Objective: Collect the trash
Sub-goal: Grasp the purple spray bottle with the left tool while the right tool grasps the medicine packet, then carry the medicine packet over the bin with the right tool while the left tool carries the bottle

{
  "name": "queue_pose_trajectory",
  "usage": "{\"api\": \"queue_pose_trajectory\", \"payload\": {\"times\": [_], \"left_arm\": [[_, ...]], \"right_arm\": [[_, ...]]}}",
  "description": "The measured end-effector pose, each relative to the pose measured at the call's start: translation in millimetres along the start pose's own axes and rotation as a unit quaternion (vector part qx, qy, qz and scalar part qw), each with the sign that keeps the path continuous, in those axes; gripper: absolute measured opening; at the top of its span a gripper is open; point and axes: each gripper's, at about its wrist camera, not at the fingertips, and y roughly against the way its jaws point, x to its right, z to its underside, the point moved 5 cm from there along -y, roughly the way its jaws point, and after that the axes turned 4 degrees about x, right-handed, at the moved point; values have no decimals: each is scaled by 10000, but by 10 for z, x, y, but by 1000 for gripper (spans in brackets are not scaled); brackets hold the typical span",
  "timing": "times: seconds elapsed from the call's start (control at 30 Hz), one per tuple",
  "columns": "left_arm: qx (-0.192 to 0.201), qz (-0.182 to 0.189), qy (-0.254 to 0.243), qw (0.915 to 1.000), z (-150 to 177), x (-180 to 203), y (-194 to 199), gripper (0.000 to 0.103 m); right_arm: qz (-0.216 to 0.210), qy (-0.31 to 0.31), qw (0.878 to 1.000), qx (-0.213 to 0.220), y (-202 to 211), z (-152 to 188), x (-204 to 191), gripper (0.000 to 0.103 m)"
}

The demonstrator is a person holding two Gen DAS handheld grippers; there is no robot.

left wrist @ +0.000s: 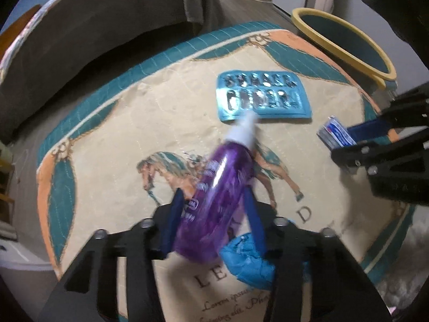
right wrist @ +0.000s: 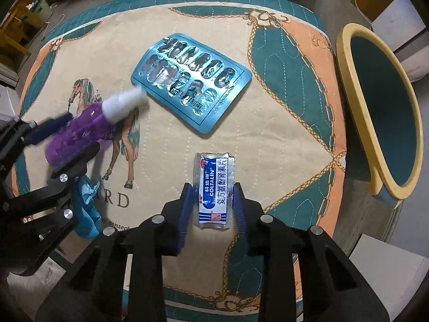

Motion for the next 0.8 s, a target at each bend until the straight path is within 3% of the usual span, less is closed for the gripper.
{"api": "queue_pose_trajectory", "payload": {"times": [0.33, 0.6, 0.8], "left_arm": [[167, 210, 179, 9995, -15, -7, 159, 35], [872, 192, 573, 9944, -251, -206, 644, 34], [1267, -103, 477, 9907, -492, -241, 895, 34]], "right_arm": [[-31, 222, 9984, 526, 345, -179, -59, 30], [-158, 302, 9900, 1367, 901, -441, -10, 30], [-172, 122, 9835, 1795, 1188, -578, 245, 30]]}}
